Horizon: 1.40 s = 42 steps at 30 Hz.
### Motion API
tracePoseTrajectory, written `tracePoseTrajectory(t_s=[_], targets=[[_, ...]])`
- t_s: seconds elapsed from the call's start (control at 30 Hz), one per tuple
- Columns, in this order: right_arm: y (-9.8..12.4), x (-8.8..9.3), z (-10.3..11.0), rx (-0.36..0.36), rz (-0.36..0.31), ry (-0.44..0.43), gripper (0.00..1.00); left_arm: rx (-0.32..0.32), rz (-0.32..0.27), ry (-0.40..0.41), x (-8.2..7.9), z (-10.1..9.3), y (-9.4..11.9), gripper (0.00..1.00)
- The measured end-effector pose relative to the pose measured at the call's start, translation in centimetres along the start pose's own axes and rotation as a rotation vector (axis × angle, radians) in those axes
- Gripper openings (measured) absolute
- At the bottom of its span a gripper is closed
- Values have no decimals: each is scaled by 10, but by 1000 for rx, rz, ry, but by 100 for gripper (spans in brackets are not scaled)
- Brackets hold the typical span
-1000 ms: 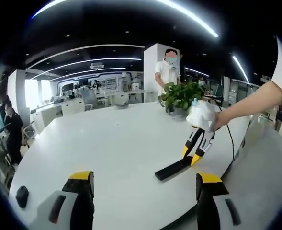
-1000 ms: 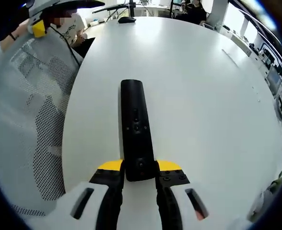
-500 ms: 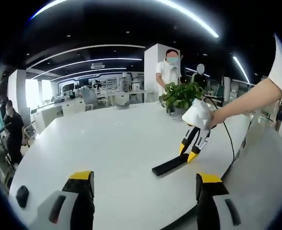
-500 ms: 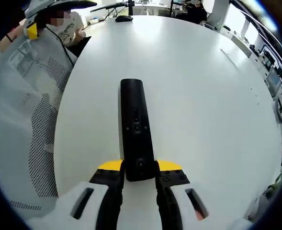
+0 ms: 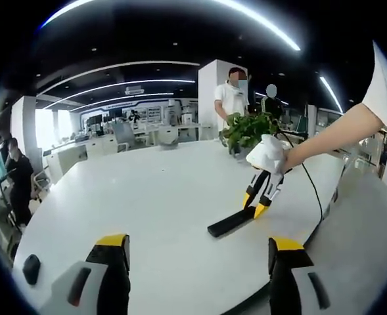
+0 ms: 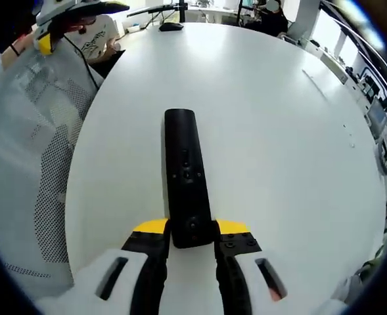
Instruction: Press the specified remote control buttons in sequence, fully releasing each button before pressing the next.
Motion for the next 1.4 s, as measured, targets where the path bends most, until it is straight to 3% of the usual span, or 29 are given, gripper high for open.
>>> tracePoseTrajectory(t_s=[0.33, 0.63, 0.83, 0.97, 1.23, 1.4], targets=[[-2, 2, -9, -3, -3, -38, 35, 0, 12, 1, 1, 0, 0, 90], [2, 1, -4, 20, 6, -80, 34, -4, 15, 4, 2, 1, 0, 90], [5, 9, -5, 121, -14, -183, 38, -7, 17, 7, 2, 1, 0, 90], [6, 15, 0, 139, -50, -289, 40, -4, 21, 6, 3, 1, 0, 90], [25, 12, 8, 285, -164, -408, 57, -10, 19, 12, 3, 2, 0, 90], [40, 10, 16, 366, -192, -424, 68, -7, 26, 6, 4, 1, 0, 90]])
Point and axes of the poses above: the point that each gripper's makers call its tool centre point, and the gripper's own axes: y roughly backward along the fingers, z roughly to its left, x roughly out of its underside, the point moved 7 cm from there along y, roughly backward along the fingers, and after that the axes turned 13 degrees about x, right-handed, at the moved point
